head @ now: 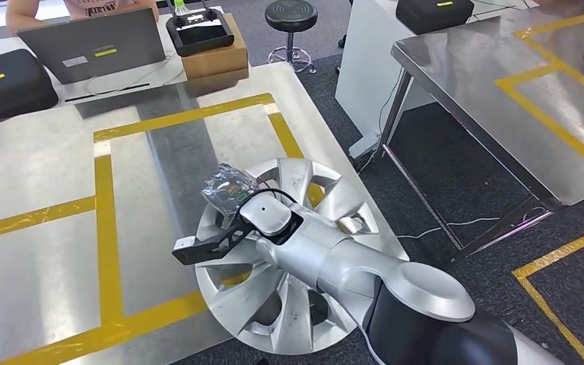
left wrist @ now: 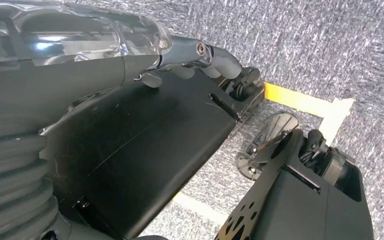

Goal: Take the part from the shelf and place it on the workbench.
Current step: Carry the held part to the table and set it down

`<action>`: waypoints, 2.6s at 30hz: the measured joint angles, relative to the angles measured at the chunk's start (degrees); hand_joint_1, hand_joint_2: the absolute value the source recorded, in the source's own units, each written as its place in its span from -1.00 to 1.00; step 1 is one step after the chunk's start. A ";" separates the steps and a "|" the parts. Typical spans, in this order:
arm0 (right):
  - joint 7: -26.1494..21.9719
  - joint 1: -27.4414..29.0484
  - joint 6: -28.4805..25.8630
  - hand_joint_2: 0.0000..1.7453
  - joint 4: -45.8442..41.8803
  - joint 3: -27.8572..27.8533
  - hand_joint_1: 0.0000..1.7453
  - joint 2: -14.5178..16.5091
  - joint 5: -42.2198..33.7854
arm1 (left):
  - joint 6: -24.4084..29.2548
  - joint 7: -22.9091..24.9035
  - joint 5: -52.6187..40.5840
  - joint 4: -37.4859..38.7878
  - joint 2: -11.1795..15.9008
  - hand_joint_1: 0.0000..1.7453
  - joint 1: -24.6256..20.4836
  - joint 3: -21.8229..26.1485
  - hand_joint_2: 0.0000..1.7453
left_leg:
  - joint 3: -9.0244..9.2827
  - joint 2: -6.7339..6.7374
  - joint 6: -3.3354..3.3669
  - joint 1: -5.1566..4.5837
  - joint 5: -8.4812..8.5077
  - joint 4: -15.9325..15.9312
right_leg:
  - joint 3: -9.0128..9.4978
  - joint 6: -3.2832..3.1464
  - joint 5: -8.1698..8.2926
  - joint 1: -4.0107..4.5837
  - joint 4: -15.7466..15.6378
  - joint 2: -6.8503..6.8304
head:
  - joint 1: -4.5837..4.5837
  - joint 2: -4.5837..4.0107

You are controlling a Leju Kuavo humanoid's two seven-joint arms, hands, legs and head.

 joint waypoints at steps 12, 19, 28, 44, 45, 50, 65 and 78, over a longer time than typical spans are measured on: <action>-3.62 -13.29 -12.15 1.00 -2.34 -11.09 1.00 -1.16 -13.99 | 1.05 -1.74 0.34 0.00 0.57 -1.00 0.53 0.00 1.00 | 0.00 0.22 0.00 0.00 0.00 0.00 | -0.04 0.00 0.01 0.00 0.03 0.08 | 0.01 0.00; -3.62 -17.22 -12.26 1.00 -4.42 -15.67 1.00 -1.68 -14.50 | 1.04 -1.88 0.31 0.00 0.79 -1.00 0.53 0.00 1.00 | -0.01 0.18 0.00 0.00 -0.01 0.00 | -0.05 0.00 0.00 0.00 0.02 0.08 | 0.01 0.00; -5.15 -19.09 -13.93 1.00 -6.79 -19.54 1.00 -2.67 -18.83 | 1.43 -2.06 0.32 0.00 1.07 -1.00 0.42 0.00 1.00 | -0.03 0.03 0.00 -0.01 -0.01 0.01 | -0.05 0.00 0.00 0.00 0.02 0.07 | 0.07 0.00; 16.11 -21.70 -30.43 1.00 -35.04 -10.92 1.00 -15.53 49.18 | 1.44 -2.23 -1.97 0.00 1.72 -1.00 0.36 -0.02 1.00 | -0.10 -0.91 0.03 -0.01 -0.01 0.03 | 0.05 0.07 -0.18 -0.01 -0.03 -0.66 | 0.06 0.00; 16.20 -21.52 -30.42 1.00 -36.42 -8.76 1.00 -16.35 48.89 | 1.39 -2.26 -1.82 0.00 1.72 -1.00 0.32 -0.02 1.00 | -0.08 -0.84 0.03 -0.02 -0.02 0.03 | 0.08 0.08 -0.18 -0.01 -0.03 -0.61 | 0.09 0.00; 13.17 -18.05 -30.39 1.00 -39.38 -1.04 1.00 -18.52 48.41 | 1.27 -2.28 -1.03 0.00 1.70 -1.00 0.11 -0.02 1.00 | -0.03 -0.66 0.03 -0.02 -0.02 0.04 | 0.08 0.11 -0.16 -0.01 -0.03 -0.47 | 0.08 0.00; 10.65 -12.76 -30.37 1.00 -40.58 7.40 1.00 -20.33 47.95 | 1.24 -2.25 -1.20 0.00 1.71 -1.00 0.14 -0.02 1.00 | 0.05 -0.11 -0.01 -0.01 -0.15 0.02 | 0.06 0.15 -0.20 -0.01 -0.03 -0.17 | 0.08 0.00; 14.31 -11.72 -30.38 1.00 -40.67 8.94 1.00 -20.33 47.93 | 1.24 -2.22 -1.08 0.00 1.73 -1.00 0.20 -0.02 1.00 | 0.26 -0.06 0.00 -0.02 -0.13 0.02 | 0.24 0.19 -0.16 -0.01 -0.02 -0.13 | 0.08 0.00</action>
